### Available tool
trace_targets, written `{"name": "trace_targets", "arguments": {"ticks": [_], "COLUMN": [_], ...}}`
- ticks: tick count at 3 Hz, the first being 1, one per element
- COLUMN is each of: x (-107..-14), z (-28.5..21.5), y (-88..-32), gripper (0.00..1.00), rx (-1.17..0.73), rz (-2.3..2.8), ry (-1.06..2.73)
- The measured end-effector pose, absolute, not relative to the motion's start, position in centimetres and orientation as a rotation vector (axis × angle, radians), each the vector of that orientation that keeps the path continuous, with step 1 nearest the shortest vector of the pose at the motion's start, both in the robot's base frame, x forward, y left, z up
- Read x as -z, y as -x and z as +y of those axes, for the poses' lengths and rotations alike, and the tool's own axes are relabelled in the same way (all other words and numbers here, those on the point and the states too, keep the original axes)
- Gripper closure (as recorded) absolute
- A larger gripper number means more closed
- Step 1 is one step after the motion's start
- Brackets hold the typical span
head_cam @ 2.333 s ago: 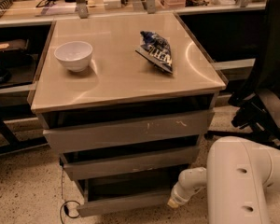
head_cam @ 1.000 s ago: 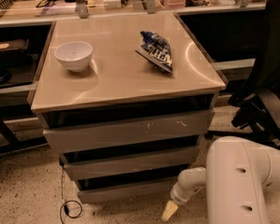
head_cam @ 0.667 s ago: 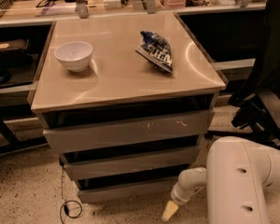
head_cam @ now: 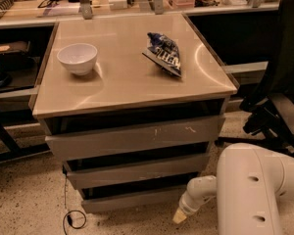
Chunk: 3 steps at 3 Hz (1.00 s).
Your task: Close bottom drawer
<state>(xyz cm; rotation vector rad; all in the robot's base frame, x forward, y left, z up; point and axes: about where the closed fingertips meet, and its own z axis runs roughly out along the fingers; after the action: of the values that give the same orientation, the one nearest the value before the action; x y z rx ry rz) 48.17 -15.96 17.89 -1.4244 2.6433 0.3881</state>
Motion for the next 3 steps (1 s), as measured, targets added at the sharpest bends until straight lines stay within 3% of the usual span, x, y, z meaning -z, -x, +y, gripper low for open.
{"name": "trace_targets", "arguments": {"ticks": [2,3], "x": [-17.3,-17.0], "z": [-15.8,-15.4], "y": [-49.4,-51.6], "gripper": [0.89,1.00], "rx": [-0.354,-0.285], "rz": [2.637,2.612], "ry": [1.439,1.469]}}
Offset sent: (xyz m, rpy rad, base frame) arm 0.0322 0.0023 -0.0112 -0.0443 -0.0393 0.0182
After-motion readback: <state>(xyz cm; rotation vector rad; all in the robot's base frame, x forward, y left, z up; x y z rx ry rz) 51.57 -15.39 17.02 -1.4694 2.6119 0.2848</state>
